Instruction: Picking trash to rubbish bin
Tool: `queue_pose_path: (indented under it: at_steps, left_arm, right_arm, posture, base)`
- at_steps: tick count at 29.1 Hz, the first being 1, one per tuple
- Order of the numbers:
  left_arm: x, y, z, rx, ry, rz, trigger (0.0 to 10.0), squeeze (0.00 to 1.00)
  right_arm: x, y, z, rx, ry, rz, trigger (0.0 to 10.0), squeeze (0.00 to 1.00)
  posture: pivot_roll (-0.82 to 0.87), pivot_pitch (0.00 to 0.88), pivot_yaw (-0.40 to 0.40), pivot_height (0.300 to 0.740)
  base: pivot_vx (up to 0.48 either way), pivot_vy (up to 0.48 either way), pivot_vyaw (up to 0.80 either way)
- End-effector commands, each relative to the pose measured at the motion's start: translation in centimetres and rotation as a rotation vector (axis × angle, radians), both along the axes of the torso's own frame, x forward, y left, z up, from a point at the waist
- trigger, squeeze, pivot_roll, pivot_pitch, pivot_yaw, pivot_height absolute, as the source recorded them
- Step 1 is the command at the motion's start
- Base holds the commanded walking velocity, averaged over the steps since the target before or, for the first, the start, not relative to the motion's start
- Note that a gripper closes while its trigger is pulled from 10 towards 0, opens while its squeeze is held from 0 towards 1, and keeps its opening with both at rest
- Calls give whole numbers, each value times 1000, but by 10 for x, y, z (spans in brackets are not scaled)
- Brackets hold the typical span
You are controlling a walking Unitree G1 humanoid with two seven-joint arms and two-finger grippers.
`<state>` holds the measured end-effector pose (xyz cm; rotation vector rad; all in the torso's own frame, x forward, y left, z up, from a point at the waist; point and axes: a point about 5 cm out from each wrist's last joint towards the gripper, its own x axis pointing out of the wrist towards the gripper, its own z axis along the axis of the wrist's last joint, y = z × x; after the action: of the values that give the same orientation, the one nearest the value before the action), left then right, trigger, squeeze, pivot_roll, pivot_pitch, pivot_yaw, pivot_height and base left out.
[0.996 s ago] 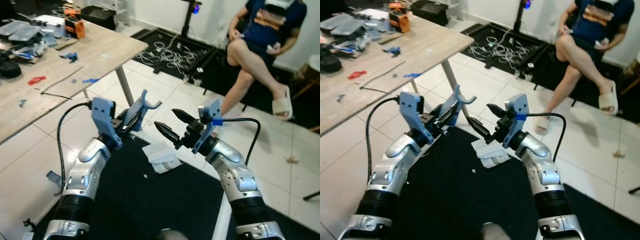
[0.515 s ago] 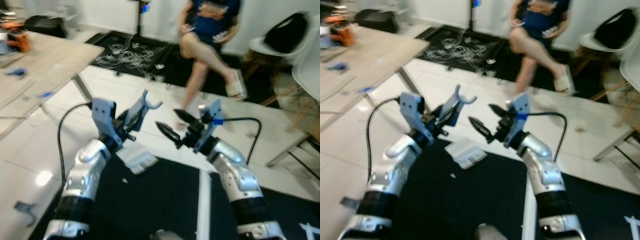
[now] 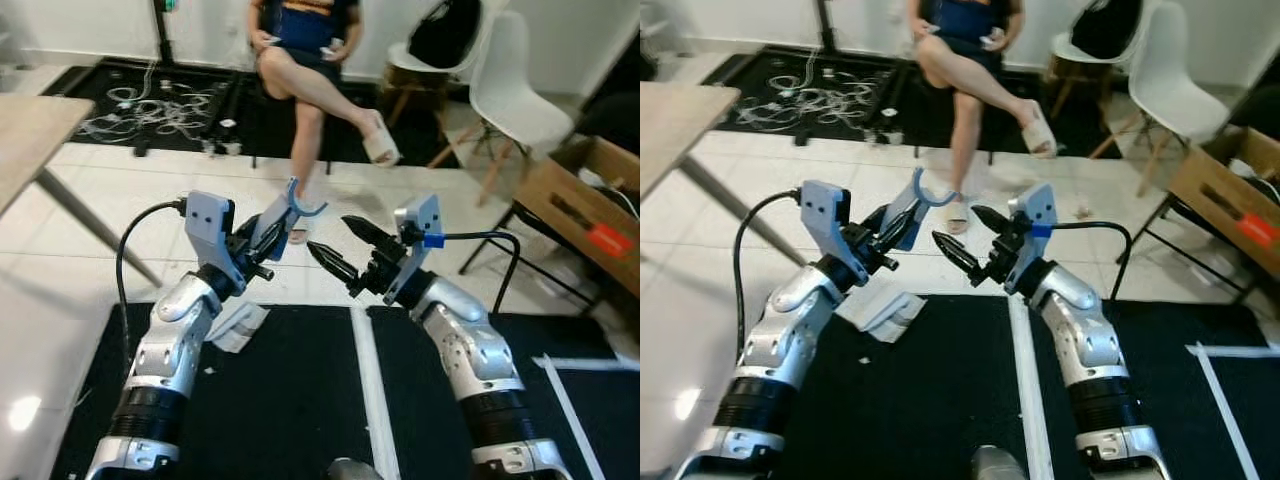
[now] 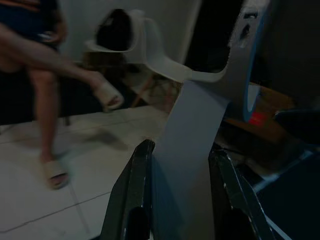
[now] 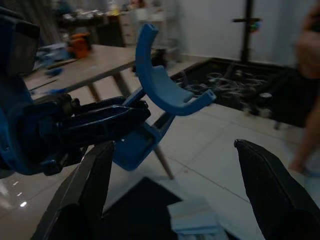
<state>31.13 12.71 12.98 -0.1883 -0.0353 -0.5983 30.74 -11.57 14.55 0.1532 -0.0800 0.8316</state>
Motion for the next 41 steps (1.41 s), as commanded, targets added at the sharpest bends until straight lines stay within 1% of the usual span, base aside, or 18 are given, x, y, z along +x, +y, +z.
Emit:
queue_pose_path:
  at_steps: [1, 41]
  left_arm:
    - [-1, -3, 0, 0, -2, -9, 10000, 0]
    - [-1, -3, 5, 1, -12, -7, 10000, 0]
  right_arm:
    - [0, -2, 0, -4, 2, -1, 10000, 0]
    - [0, -2, 1, 1, 2, -1, 10000, 0]
  posture:
    - [3, 0, -25, 740]
    - [3, 0, -21, 740]
  base:
    - [0, 0, -800]
    - [0, 0, -800]
